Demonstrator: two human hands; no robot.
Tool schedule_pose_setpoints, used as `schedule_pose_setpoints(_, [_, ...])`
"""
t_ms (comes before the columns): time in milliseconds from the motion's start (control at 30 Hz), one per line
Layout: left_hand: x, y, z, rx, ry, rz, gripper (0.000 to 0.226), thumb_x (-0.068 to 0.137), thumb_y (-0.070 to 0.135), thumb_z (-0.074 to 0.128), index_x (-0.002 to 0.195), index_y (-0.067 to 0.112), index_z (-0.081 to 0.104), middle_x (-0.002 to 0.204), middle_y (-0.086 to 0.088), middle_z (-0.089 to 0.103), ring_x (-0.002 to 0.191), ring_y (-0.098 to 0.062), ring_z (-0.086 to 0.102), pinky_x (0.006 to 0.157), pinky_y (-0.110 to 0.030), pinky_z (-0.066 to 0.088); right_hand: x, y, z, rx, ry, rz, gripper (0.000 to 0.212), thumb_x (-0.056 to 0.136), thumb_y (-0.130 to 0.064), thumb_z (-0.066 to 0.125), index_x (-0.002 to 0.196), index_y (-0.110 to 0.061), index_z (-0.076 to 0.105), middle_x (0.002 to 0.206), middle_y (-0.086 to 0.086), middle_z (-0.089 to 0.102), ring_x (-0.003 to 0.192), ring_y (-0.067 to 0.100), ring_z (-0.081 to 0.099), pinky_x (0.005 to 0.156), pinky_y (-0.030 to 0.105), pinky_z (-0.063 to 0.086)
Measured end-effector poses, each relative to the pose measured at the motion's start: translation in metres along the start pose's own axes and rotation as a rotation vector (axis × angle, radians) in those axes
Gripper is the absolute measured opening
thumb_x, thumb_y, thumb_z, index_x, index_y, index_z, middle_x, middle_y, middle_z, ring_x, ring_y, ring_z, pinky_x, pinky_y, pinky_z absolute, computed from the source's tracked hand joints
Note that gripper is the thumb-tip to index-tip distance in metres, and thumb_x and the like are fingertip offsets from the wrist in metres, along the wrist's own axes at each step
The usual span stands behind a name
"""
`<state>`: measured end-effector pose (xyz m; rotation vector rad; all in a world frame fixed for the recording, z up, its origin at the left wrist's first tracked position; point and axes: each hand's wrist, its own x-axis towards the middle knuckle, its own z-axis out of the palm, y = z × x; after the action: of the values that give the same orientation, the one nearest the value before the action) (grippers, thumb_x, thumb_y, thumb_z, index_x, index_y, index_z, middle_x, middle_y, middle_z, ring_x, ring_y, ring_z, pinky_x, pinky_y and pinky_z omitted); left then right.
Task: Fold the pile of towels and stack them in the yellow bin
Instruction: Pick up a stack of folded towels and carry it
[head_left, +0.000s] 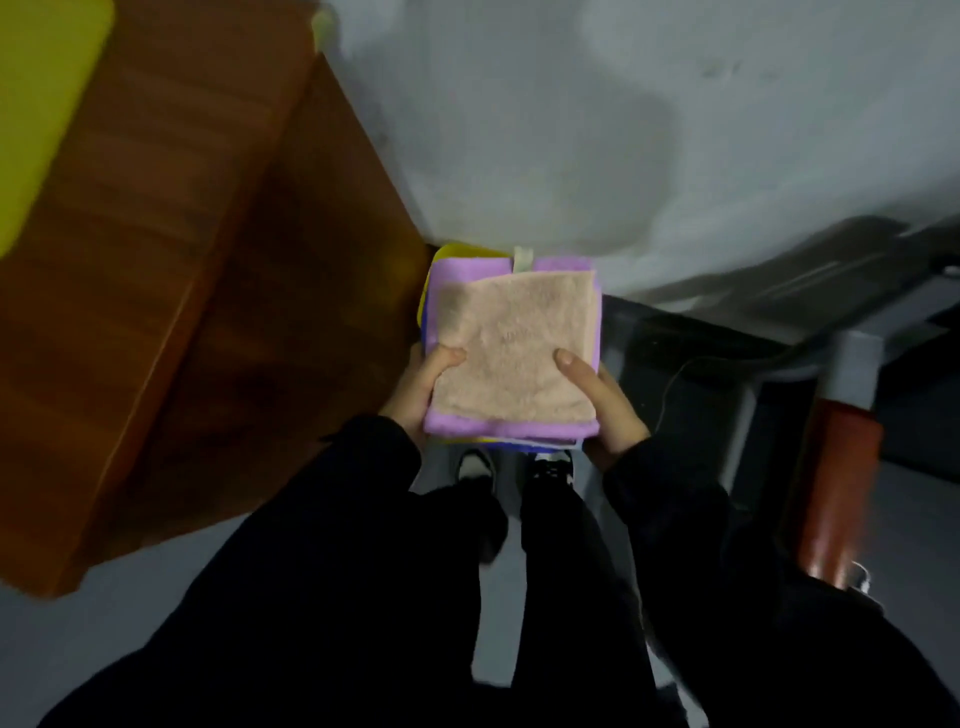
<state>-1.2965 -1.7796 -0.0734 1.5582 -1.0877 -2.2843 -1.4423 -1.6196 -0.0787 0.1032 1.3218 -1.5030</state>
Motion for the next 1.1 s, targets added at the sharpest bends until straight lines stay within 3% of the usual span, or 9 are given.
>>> schedule_pose_setpoints(167, [0.133,-0.028,-0.009,0.105,-0.041,0.019,0.046,0.082,0.024,0.067,0.128,0.02,0.065,0.124,-0.013,0.071,0.115,-0.033,0.067,0.098,-0.048,0.053,0.124,0.038,-0.03,0.015,0.032,0.061,0.066,0.082,-0.04,0.079,0.139,-0.015,0.056,0.129,0.01,0.07,0.12,0.028,0.067,0.109,0.05,0.048])
schedule_pose_setpoints(467, [0.364,-0.06,-0.015,0.203,-0.092,-0.039,0.046,0.074,0.029,0.065,0.115,0.01,0.069,0.112,-0.014,0.075,0.104,-0.028,0.071,0.096,-0.038,0.054,0.346,0.092,-0.085,0.003,-0.041,0.046,0.063,0.092,-0.035,0.072,0.146,-0.011,0.05,0.133,0.012,0.068,0.123,0.031,0.065,0.108,0.045,0.049])
schedule_pose_setpoints(567, [0.408,-0.072,-0.029,0.207,-0.152,-0.102,0.037,0.076,0.026,0.066,0.11,0.01,0.07,0.103,-0.011,0.077,0.093,-0.023,0.074,0.083,-0.032,0.058,0.393,0.119,-0.089,0.043,-0.007,0.11,0.075,0.079,-0.032,0.081,0.145,-0.012,0.052,0.132,0.013,0.068,0.122,0.032,0.065,0.11,0.049,0.048])
schedule_pose_setpoints(700, [0.451,-0.099,-0.04,0.295,-0.174,-0.183,0.053,0.058,0.026,0.064,0.108,0.008,0.07,0.099,-0.013,0.077,0.083,-0.023,0.075,0.071,-0.029,0.057,0.432,0.151,-0.101,0.066,0.009,0.267,0.063,0.072,-0.02,0.071,0.134,-0.009,0.063,0.125,0.016,0.072,0.117,0.035,0.068,0.108,0.049,0.049])
schedule_pose_setpoints(767, [0.477,-0.108,-0.038,0.337,-0.165,-0.231,0.055,0.061,0.018,0.054,0.113,0.005,0.069,0.106,-0.016,0.076,0.091,-0.028,0.074,0.082,-0.034,0.058,0.449,0.158,-0.108,0.045,0.058,0.299,0.058,0.071,-0.021,0.068,0.128,-0.012,0.067,0.12,0.013,0.074,0.112,0.035,0.07,0.105,0.048,0.052])
schedule_pose_setpoints(833, [0.503,-0.118,-0.033,0.346,-0.194,-0.281,0.064,0.059,0.012,0.049,0.12,0.003,0.067,0.118,-0.02,0.071,0.106,-0.035,0.07,0.099,-0.042,0.052,0.464,0.164,-0.112,0.003,0.133,0.312,0.051,0.063,-0.025,0.068,0.112,-0.011,0.072,0.11,0.007,0.074,0.095,0.033,0.072,0.079,0.042,0.06])
schedule_pose_setpoints(900, [0.524,-0.132,-0.026,0.434,-0.217,-0.329,0.063,0.059,0.01,0.05,0.119,0.002,0.066,0.122,-0.021,0.067,0.11,-0.037,0.066,0.101,-0.043,0.049,0.478,0.171,-0.113,-0.084,0.262,0.336,0.037,0.064,-0.024,0.069,0.099,-0.012,0.072,0.099,0.008,0.071,0.08,0.029,0.067,0.055,0.03,0.052])
schedule_pose_setpoints(1000, [0.532,-0.155,-0.01,0.805,-0.118,-0.313,0.03,0.082,0.014,0.061,0.111,0.006,0.066,0.124,-0.019,0.065,0.107,-0.033,0.063,0.087,-0.039,0.048,0.486,0.183,-0.11,-0.201,0.392,0.317,0.037,0.085,-0.015,0.073,0.119,-0.003,0.067,0.11,0.011,0.071,0.092,0.027,0.068,0.059,0.027,0.052])
schedule_pose_setpoints(1100, [0.527,-0.159,0.005,0.919,-0.048,-0.229,0.038,0.102,0.016,0.053,0.138,0.003,0.054,0.137,-0.014,0.059,0.125,-0.032,0.058,0.095,-0.037,0.047,0.479,0.178,-0.107,-0.319,0.482,0.15,0.037,0.089,-0.017,0.074,0.122,-0.001,0.067,0.107,0.008,0.069,0.097,0.024,0.068,0.07,0.026,0.053])
